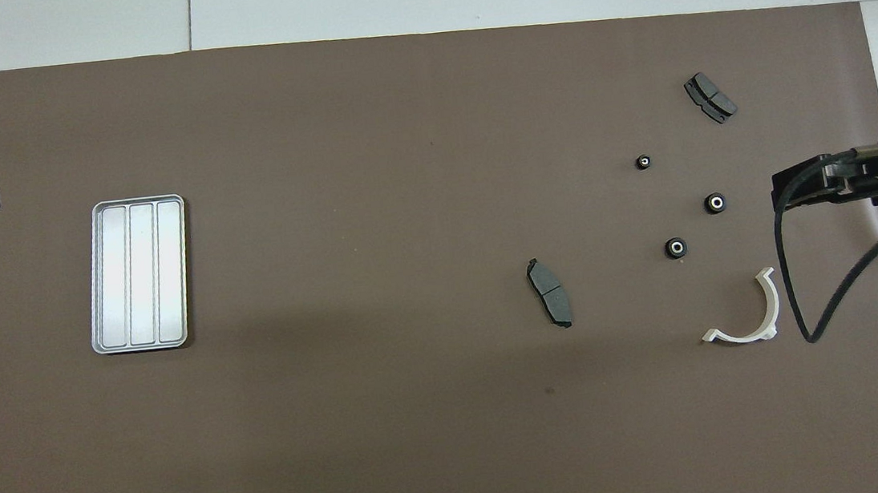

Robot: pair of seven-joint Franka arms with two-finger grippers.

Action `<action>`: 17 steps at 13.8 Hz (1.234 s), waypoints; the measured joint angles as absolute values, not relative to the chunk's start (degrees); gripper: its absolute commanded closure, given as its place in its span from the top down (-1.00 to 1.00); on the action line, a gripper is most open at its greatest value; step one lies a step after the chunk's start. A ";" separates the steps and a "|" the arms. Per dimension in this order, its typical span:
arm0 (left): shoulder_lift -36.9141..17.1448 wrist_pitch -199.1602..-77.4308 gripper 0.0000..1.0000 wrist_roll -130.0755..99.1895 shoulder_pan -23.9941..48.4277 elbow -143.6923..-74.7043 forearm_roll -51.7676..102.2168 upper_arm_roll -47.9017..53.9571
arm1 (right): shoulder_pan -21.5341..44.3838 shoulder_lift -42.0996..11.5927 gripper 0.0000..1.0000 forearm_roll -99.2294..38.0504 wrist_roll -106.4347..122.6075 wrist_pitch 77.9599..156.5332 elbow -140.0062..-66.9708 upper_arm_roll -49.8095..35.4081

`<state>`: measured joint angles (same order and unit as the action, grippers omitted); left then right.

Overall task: Pick bearing gear from pile to tray
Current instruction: 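Reach the right gripper toward the black bearing nearest the robot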

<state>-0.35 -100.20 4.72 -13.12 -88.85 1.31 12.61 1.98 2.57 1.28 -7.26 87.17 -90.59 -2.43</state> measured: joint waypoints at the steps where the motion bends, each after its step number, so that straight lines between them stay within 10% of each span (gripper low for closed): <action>1: -0.35 -100.20 1.00 4.72 -13.12 -88.85 1.31 12.61 | 1.97 2.57 1.00 1.28 -7.26 87.17 -90.59 -2.43; 17: -0.35 -100.20 1.00 4.72 -13.12 -88.85 1.31 12.61 | -1.18 2.77 1.00 1.28 -3.61 92.76 -95.35 -2.08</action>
<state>-0.35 -100.20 4.72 -13.12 -88.85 1.31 12.61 -1.18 2.77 1.28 -3.61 92.76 -95.35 -2.08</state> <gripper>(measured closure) 0.000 0.000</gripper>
